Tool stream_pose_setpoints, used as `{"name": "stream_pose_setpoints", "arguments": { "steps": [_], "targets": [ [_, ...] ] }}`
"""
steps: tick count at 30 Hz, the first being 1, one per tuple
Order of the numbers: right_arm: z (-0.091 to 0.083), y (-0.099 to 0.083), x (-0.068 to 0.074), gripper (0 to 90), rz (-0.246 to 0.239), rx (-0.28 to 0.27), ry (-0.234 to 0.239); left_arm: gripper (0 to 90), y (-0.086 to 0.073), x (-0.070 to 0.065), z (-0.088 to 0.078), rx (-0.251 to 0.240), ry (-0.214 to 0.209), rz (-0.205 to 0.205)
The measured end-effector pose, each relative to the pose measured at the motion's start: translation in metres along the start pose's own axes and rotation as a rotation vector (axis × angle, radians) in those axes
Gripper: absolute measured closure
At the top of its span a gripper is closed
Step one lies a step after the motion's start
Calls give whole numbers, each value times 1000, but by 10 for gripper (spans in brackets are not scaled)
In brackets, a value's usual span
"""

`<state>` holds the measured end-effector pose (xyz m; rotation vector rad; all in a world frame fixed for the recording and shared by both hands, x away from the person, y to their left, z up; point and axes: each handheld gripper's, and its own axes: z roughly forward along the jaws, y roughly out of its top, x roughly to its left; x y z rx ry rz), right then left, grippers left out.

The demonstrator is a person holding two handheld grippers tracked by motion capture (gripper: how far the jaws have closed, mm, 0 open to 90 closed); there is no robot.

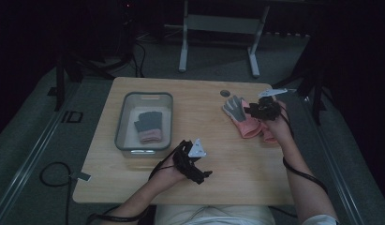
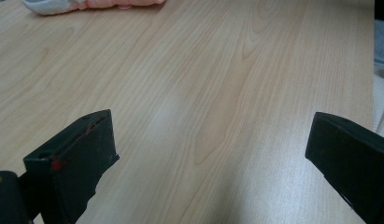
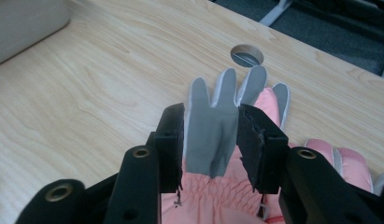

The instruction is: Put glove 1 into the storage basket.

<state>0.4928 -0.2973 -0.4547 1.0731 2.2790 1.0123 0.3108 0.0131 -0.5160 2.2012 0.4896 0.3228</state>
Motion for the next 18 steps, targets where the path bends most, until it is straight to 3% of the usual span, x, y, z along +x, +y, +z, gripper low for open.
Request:
{"name": "stream_pose_setpoints", "arguments": {
  "steps": [2,8,14,16,18],
  "targets": [
    [4,0,-2,621,1,3,1,14,-8,-5,4,-5,7,-13],
    [20,4,-9,637,19,23,27,14,-23,-15,13,12,61,31],
    [44,3,-15,668,16,68,7,14,-31,-17,17,-1,58,-9],
    [51,1,-16,671,22,88,20,14,-32,-18,15,-19,61,-22],
    [58,-1,-13,651,-4,114,17,14,-34,-18,12,-38,64,-36]
  ]
}}
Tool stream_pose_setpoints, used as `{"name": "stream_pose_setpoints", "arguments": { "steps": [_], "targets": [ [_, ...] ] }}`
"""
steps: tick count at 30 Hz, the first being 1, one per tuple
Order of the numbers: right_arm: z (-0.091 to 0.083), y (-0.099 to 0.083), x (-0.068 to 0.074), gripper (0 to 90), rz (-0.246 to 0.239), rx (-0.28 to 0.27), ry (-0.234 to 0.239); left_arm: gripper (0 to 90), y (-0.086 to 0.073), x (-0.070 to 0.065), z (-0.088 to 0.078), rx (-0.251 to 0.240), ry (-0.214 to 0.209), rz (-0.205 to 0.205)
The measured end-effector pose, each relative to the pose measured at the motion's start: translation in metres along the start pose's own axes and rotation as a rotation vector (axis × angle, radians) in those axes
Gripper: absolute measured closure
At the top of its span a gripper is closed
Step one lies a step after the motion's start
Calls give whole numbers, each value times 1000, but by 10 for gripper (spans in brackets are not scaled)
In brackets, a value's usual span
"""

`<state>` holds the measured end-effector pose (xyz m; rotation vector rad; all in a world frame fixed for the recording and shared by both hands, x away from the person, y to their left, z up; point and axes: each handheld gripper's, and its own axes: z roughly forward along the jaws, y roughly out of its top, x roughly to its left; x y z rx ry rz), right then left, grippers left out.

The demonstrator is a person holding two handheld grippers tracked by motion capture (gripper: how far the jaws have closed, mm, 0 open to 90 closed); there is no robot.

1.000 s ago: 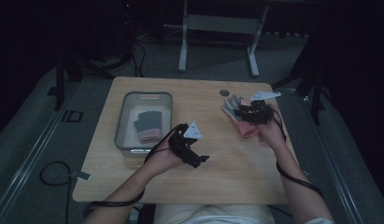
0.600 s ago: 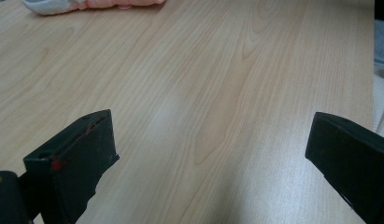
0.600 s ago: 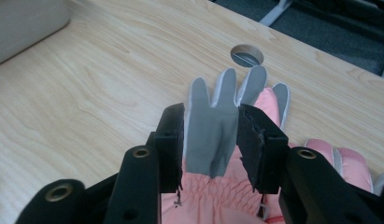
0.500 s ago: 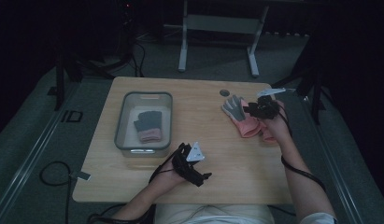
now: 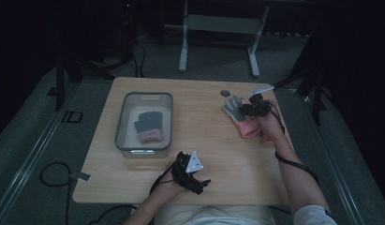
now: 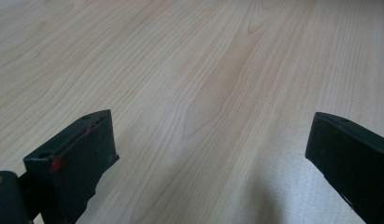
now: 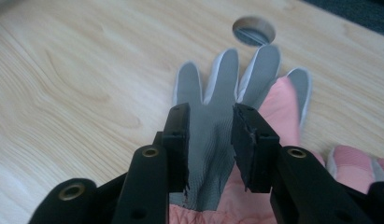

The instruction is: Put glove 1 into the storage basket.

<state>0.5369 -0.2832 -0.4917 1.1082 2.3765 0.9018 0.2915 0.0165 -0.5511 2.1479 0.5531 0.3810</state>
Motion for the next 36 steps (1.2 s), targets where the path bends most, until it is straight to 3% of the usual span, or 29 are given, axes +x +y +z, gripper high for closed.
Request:
{"name": "stream_pose_setpoints", "arguments": {
  "steps": [2,3,5,7,11,14,19,22,25,29,31,32,34,36],
  "targets": [
    [4,-1,1,636,-15,19,-7,14,-2,-1,-3,-27,9,6],
    [10,-4,2,626,-37,59,-34,14,-3,-1,-4,-32,8,-8],
    [19,-11,4,612,-78,90,-38,14,-4,-3,-5,-44,18,-7],
    [24,-13,5,617,-89,106,-38,14,-5,-4,-5,-38,16,-11],
    [31,-16,13,691,-160,127,-68,14,-9,-5,-3,-36,2,-19],
    [35,-18,19,789,-157,137,-83,14,-11,-5,-1,-33,-3,-29],
    [33,-14,19,868,-74,140,-106,14,-11,-4,-3,-39,20,-21],
    [22,-7,29,880,-62,121,-175,14,-12,-3,-5,-44,22,-32],
    [2,1,40,883,-4,56,-161,14,-14,-2,-7,-48,35,-35],
    [-31,8,54,883,115,-37,-115,14,-13,-3,-10,-57,52,-27],
    [-47,9,67,882,144,-55,-156,14,-13,-3,-11,-61,50,-28],
    [-47,9,67,882,144,-55,-156,14,-13,-3,-11,-61,50,-28],
    [-67,6,82,883,200,-104,-161,14,-13,-3,-12,-66,57,-28],
    [-81,5,93,883,229,-131,-137,14,-12,-3,-13,-70,65,-26]
  ]
}}
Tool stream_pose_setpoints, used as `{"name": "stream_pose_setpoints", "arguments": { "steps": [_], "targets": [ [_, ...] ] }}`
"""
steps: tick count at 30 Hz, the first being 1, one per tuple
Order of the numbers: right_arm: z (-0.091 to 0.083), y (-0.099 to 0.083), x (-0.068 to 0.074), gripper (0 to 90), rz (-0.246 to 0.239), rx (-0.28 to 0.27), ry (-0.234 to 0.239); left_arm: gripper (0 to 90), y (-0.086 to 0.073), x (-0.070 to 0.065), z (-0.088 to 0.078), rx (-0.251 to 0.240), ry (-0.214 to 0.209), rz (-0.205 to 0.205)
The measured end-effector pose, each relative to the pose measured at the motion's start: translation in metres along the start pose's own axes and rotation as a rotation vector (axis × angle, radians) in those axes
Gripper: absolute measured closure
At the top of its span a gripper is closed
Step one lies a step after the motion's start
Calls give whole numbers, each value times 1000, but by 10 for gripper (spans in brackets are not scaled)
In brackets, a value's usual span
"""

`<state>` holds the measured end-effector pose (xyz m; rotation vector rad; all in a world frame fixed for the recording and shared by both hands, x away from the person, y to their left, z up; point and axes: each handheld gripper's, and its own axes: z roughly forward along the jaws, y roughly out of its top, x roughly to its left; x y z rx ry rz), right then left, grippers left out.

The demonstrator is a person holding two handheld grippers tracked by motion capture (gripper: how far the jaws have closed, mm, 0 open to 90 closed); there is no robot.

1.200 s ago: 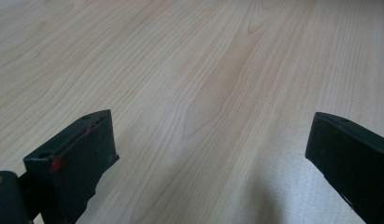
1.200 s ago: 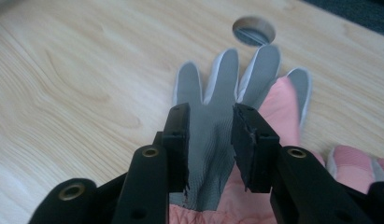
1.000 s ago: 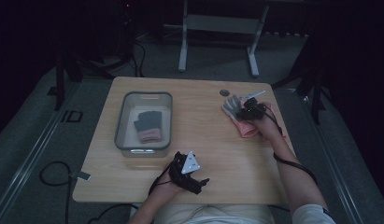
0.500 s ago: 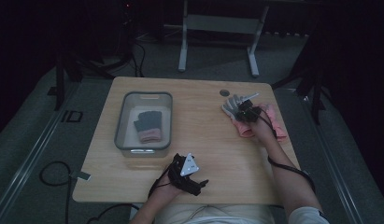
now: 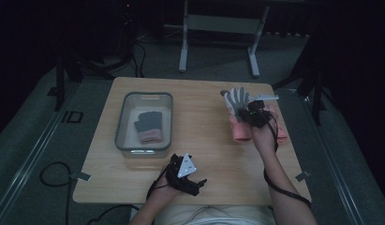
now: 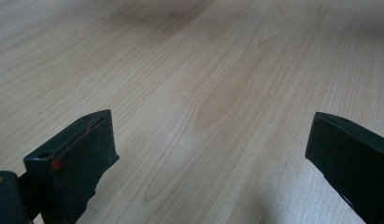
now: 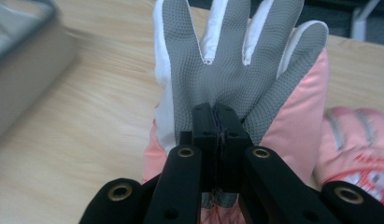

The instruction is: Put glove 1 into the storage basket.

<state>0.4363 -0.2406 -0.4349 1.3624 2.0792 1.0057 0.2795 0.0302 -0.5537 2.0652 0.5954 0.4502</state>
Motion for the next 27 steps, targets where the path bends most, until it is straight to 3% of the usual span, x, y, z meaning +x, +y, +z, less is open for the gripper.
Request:
{"name": "stream_pose_setpoints", "arguments": {
  "steps": [1,3,5,8,14,19,23,27],
  "targets": [
    [-8,0,3,883,31,-13,15,14,1,0,-1,-1,1,3],
    [-15,0,7,883,45,-24,22,14,1,-1,-1,-4,6,10],
    [-35,-8,24,883,120,-39,74,14,2,-2,0,-8,-2,9],
    [-38,-20,44,884,118,-33,87,14,3,-4,0,-8,3,20],
    [-22,-38,52,884,155,0,79,14,3,-5,-3,-12,2,17],
    [8,-54,52,884,195,60,61,14,1,-6,-6,-3,0,20],
    [29,-62,52,882,206,107,87,14,0,-4,-5,3,-3,4],
    [40,-68,55,881,208,133,71,14,-2,-4,0,22,-14,11]
  ]
}}
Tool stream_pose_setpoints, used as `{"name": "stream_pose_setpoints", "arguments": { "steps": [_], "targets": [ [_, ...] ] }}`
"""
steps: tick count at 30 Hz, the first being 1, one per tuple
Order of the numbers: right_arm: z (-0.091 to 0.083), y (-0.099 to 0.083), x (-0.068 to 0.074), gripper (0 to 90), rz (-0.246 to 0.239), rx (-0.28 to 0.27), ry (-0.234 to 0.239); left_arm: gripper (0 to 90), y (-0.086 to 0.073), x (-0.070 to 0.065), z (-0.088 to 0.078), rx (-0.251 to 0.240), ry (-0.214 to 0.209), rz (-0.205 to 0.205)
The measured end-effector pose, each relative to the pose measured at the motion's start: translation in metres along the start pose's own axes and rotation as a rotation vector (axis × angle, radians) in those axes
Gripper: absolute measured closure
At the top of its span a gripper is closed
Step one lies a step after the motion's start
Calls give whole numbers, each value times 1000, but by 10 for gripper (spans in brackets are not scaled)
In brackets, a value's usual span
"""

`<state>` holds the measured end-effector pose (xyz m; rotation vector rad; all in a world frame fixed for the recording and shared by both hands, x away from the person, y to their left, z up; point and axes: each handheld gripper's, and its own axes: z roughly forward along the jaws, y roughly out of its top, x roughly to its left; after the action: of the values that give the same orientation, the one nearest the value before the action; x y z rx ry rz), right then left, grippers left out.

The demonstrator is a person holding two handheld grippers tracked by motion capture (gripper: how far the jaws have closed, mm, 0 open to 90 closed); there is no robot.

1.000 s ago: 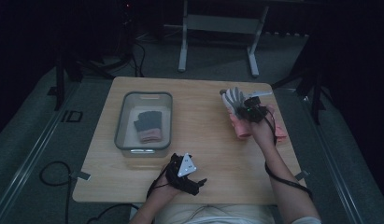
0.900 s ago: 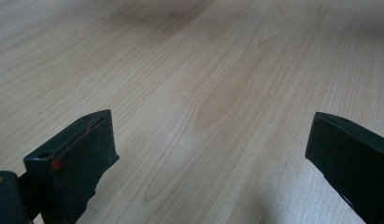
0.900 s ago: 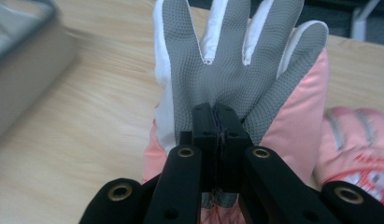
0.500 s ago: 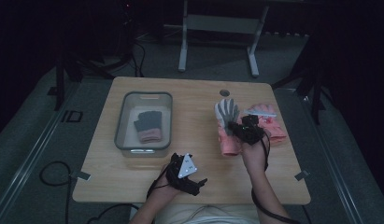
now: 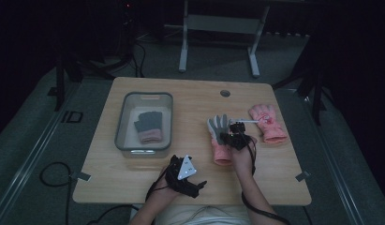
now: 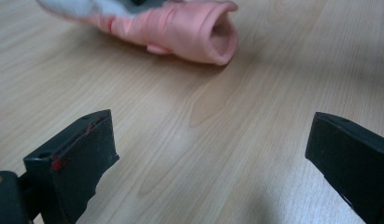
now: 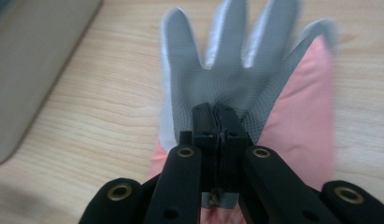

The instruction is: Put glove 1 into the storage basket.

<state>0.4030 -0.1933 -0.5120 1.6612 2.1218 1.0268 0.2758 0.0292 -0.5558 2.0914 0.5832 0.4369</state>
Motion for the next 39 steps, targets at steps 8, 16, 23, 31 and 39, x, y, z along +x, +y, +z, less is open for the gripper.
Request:
{"name": "stream_pose_setpoints", "arguments": {
  "steps": [8,16,23,31,39],
  "targets": [
    [30,-1,4,875,-44,50,3,14,-1,0,2,10,-8,1],
    [36,4,0,844,-117,66,61,14,-2,2,1,3,-14,-10],
    [20,10,3,698,-130,17,74,14,-3,2,2,12,-19,-8],
    [-41,30,-45,677,-237,-118,22,14,-3,1,4,16,-33,1],
    [-69,45,-113,663,-262,-166,-76,14,-3,2,4,5,-39,-3]
  ]
}}
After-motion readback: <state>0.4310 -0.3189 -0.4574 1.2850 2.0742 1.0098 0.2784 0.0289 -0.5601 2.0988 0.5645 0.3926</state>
